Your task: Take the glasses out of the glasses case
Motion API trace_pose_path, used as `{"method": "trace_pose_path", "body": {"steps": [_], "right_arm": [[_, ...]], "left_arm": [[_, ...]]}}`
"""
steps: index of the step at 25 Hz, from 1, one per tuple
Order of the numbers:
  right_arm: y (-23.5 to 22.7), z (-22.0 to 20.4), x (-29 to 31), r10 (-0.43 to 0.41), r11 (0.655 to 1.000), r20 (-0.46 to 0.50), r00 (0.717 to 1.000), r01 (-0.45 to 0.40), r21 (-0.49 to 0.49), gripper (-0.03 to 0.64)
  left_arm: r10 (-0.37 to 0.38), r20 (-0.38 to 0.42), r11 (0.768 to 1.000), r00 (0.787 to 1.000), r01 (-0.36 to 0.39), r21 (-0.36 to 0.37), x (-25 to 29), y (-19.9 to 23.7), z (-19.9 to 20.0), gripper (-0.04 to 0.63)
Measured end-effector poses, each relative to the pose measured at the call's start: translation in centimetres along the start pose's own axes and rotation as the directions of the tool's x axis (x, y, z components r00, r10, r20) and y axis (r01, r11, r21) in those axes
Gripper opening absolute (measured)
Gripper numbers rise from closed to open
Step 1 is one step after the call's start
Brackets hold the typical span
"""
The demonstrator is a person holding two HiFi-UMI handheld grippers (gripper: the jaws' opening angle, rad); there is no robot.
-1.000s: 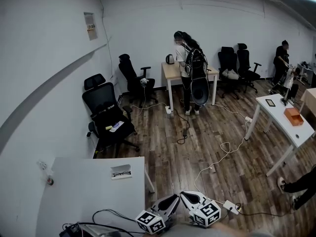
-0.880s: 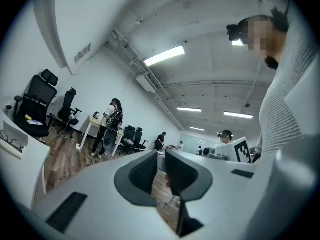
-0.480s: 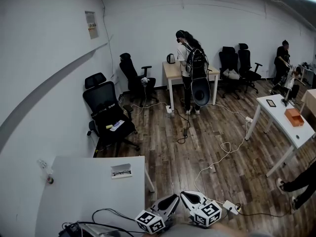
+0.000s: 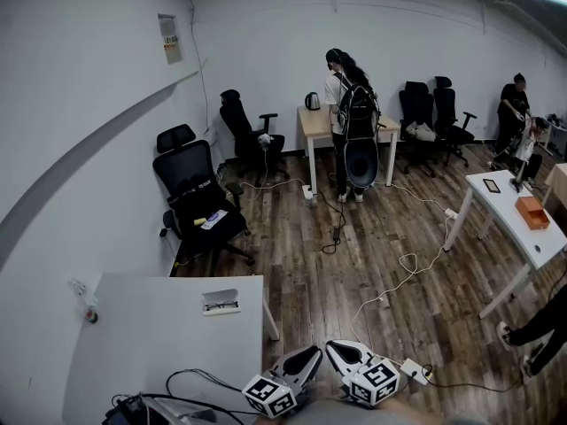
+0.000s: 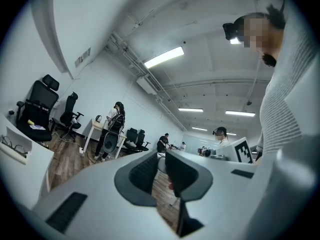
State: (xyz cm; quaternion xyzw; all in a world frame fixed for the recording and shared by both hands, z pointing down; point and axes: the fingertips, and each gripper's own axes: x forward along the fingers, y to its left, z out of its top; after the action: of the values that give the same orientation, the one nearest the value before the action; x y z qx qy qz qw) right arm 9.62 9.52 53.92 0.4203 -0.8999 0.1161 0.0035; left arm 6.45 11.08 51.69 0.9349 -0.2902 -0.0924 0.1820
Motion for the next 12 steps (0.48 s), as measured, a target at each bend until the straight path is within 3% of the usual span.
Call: {"method": "trace_pose_path", "body": {"steps": [12], "right_arm": [[-1.6, 2.7, 3.0, -0.012, 1.000, 0.048, 0.999, 0.012, 0.016, 0.014]], "left_arm": [[0.043, 0.058, 0.996, 0.997, -0.047, 0.070, 0.5, 3.1, 4.9, 0.055]]}}
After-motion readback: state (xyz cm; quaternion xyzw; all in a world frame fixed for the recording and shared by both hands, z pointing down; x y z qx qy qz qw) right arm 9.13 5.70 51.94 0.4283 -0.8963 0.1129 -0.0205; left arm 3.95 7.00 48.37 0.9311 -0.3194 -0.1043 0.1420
